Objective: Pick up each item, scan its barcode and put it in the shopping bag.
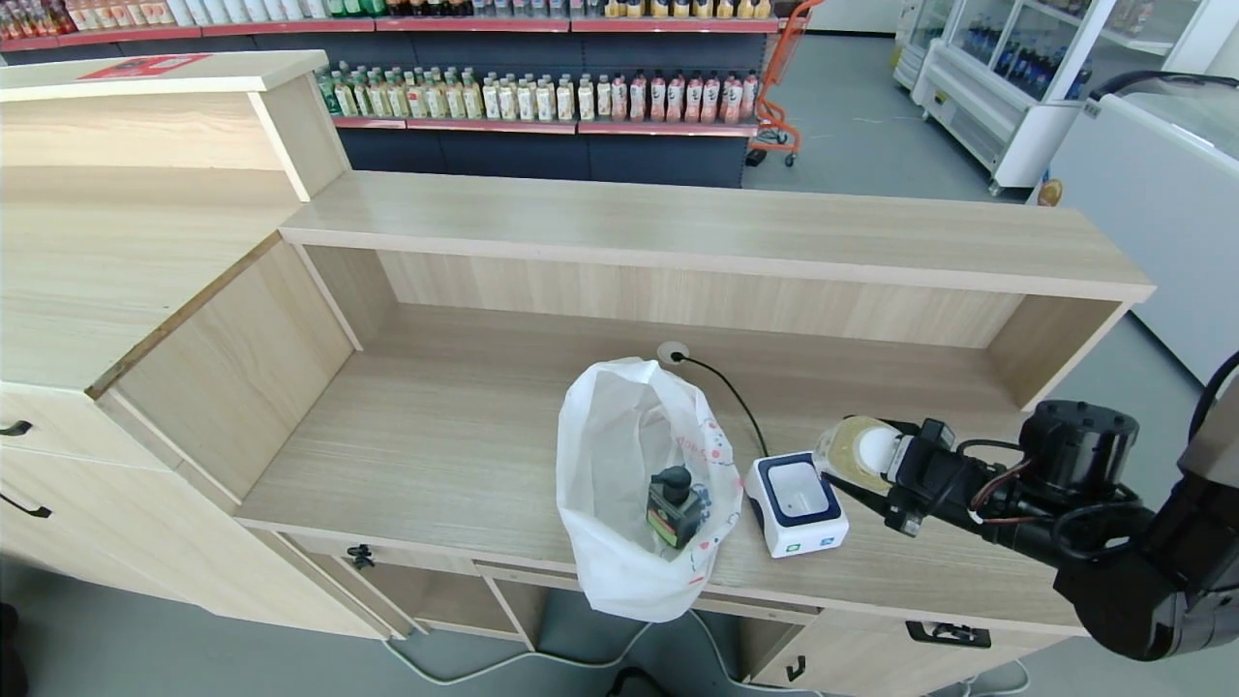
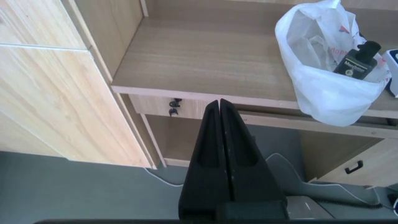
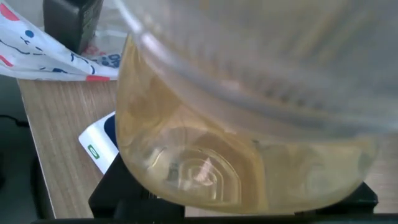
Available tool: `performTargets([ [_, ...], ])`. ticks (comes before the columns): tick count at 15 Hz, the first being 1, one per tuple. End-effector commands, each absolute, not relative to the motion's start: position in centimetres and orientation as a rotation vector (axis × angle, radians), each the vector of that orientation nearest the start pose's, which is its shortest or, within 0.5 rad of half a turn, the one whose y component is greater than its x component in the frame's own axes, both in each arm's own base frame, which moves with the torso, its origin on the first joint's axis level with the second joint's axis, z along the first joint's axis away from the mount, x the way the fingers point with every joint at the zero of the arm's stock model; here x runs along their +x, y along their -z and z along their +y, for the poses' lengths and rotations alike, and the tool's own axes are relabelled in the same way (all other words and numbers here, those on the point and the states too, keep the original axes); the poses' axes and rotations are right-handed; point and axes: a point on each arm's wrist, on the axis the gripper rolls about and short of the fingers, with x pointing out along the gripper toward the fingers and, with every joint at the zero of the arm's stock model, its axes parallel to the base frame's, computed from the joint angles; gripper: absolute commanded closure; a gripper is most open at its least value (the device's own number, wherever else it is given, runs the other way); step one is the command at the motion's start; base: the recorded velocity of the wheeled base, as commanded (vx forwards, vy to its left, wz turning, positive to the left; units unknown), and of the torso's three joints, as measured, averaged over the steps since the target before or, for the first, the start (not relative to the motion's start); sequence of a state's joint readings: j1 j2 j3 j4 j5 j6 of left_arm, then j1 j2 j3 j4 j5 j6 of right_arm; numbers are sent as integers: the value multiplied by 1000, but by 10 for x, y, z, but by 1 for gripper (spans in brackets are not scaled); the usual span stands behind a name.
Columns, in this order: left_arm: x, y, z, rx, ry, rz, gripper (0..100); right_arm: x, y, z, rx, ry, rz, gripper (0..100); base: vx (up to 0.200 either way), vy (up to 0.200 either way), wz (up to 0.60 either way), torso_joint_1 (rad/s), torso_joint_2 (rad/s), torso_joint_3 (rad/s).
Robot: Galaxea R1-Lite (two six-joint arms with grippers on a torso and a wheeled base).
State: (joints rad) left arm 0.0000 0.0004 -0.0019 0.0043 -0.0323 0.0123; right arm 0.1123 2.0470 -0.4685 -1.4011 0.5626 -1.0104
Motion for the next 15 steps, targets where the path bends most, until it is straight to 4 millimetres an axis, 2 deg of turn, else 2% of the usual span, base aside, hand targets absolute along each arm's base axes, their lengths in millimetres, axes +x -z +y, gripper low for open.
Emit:
performTargets([
  [1, -23, -76, -1, 12, 32, 3, 100, 314, -68, 61, -928, -738, -197, 100, 0, 0, 0, 0, 0, 0],
  [10, -23, -75, -1, 12, 32, 4, 100, 336, -49, 67, -993, -751, -215, 100, 0, 0, 0, 0, 0, 0],
  [15, -23, -75, -1, 12, 32, 4, 100, 335, -44, 66, -988, -773, -208, 100, 0, 0, 0, 0, 0, 0],
])
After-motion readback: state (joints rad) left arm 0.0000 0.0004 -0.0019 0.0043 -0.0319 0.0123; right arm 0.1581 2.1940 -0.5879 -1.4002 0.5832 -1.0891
